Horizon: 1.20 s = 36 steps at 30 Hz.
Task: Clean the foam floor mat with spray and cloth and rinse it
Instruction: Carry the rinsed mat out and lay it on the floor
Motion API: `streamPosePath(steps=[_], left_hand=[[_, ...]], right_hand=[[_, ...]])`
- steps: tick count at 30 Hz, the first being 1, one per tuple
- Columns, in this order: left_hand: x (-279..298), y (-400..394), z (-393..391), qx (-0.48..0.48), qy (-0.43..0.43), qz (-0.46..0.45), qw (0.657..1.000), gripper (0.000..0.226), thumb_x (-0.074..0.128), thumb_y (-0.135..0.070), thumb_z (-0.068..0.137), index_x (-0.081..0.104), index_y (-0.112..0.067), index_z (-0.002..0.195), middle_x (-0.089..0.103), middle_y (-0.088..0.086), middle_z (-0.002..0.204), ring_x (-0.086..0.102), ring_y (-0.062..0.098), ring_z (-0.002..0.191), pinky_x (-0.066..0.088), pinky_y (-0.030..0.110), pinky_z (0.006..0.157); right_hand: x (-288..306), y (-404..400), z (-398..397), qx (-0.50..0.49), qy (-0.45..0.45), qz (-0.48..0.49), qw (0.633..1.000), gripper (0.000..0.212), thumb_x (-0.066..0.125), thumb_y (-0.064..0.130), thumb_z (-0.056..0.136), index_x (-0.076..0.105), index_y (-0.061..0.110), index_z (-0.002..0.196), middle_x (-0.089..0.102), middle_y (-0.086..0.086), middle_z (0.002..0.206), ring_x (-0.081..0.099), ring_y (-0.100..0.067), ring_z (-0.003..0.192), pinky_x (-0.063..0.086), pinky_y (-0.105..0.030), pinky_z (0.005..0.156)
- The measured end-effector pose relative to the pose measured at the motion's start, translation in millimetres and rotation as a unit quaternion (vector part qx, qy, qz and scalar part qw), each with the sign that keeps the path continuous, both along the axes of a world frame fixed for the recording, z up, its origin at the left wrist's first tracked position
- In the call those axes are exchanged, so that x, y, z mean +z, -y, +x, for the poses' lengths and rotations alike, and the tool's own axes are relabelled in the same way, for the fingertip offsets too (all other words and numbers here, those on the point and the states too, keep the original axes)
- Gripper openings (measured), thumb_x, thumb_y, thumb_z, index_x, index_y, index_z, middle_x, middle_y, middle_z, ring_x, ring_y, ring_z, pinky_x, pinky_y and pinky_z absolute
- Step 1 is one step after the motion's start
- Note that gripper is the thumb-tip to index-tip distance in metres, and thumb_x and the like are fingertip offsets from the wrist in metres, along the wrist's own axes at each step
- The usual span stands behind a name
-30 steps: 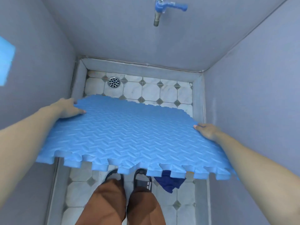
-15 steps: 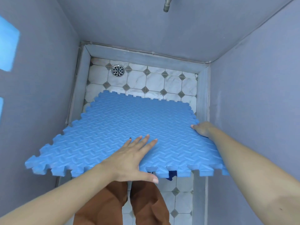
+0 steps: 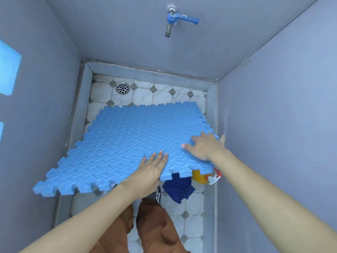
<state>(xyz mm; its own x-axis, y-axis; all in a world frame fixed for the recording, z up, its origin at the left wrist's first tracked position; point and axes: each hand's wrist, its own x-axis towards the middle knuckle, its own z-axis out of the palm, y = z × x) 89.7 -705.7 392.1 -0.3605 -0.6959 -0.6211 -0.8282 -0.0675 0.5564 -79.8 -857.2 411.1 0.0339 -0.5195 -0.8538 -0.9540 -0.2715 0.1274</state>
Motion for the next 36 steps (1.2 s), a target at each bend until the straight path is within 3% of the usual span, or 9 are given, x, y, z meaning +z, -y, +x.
streamPosePath(steps=[4,6,9,12,14,17,19,24,36], left_hand=[[3,27,3,-0.005,0.046,-0.019,0.999,0.067,0.037,-0.011,0.093,0.003,-0.011,0.152,0.002,0.010,0.160,0.007,0.026,0.147,0.008,0.047,0.118],[5,38,8,-0.023,0.053,-0.026,0.998,0.064,0.038,-0.011,0.094,0.009,-0.010,0.151,0.007,0.011,0.160,0.012,0.027,0.146,0.012,0.048,0.117],[13,70,46,-0.037,0.052,-0.038,0.997,0.057,0.041,-0.012,0.092,0.023,-0.007,0.146,0.015,0.013,0.158,0.023,0.027,0.143,0.021,0.046,0.115],[27,117,88,-0.016,0.041,-0.060,0.997,0.046,0.042,-0.013,0.090,0.039,-0.006,0.135,0.027,0.014,0.154,0.034,0.027,0.138,0.032,0.042,0.108],[27,129,89,-0.021,0.055,-0.060,0.996,0.040,0.043,-0.016,0.090,0.043,-0.007,0.130,0.040,0.012,0.145,0.030,0.030,0.140,0.029,0.047,0.111],[14,130,86,-0.017,0.093,-0.031,0.995,0.033,0.044,-0.021,0.091,0.045,-0.010,0.122,0.052,0.008,0.123,0.031,0.032,0.137,0.023,0.057,0.111],[10,128,86,-0.027,0.123,-0.018,0.992,0.042,0.043,-0.020,0.094,0.039,-0.010,0.134,0.048,0.011,0.133,0.036,0.031,0.133,0.026,0.053,0.110],[19,107,88,0.013,0.136,0.015,0.991,0.060,0.033,-0.008,0.098,0.006,-0.014,0.152,0.010,0.014,0.159,0.014,0.029,0.146,0.015,0.037,0.118],[156,-7,10,0.172,0.154,0.072,0.970,0.060,0.037,0.000,0.096,0.021,-0.021,0.149,0.015,0.008,0.159,0.033,0.028,0.138,0.032,0.039,0.110]], right_hand=[[37,-42,-1,0.043,0.116,0.067,0.990,0.101,0.010,0.096,0.063,0.015,0.049,0.152,0.009,0.007,0.165,0.003,-0.020,0.152,-0.009,-0.064,0.115],[39,-38,-11,0.069,0.124,0.071,0.987,0.106,0.013,0.099,0.054,0.009,0.053,0.150,0.010,0.010,0.165,0.004,-0.017,0.152,-0.010,-0.067,0.114],[41,-5,8,0.096,0.077,0.059,0.991,0.099,0.034,0.097,0.062,0.006,0.057,0.149,0.011,0.011,0.164,0.008,-0.022,0.152,-0.006,-0.074,0.108],[57,54,37,0.025,0.081,0.060,0.995,0.098,0.043,0.093,0.064,0.014,0.054,0.150,0.010,0.006,0.165,0.012,-0.025,0.151,0.008,-0.058,0.117],[50,67,33,0.025,0.107,0.061,0.992,0.100,0.038,0.095,0.063,0.015,0.052,0.151,0.009,0.005,0.165,0.011,-0.023,0.151,0.015,-0.049,0.121],[32,60,29,0.019,0.121,0.065,0.990,0.088,0.044,0.086,0.073,0.014,0.054,0.150,0.014,0.007,0.164,0.016,-0.021,0.150,0.020,-0.049,0.119],[26,59,31,0.032,0.121,0.055,0.991,0.087,0.043,0.086,0.074,0.013,0.055,0.149,0.015,0.007,0.164,0.016,-0.021,0.150,0.022,-0.050,0.117],[33,49,49,0.098,0.108,0.040,0.988,0.084,0.036,0.085,0.079,0.011,0.051,0.152,0.015,0.004,0.164,0.016,-0.027,0.149,0.025,-0.056,0.112],[155,-13,11,0.198,0.104,0.084,0.971,0.090,0.040,0.089,0.072,0.024,0.048,0.150,0.035,0.005,0.156,0.029,-0.028,0.142,0.033,-0.052,0.108]])
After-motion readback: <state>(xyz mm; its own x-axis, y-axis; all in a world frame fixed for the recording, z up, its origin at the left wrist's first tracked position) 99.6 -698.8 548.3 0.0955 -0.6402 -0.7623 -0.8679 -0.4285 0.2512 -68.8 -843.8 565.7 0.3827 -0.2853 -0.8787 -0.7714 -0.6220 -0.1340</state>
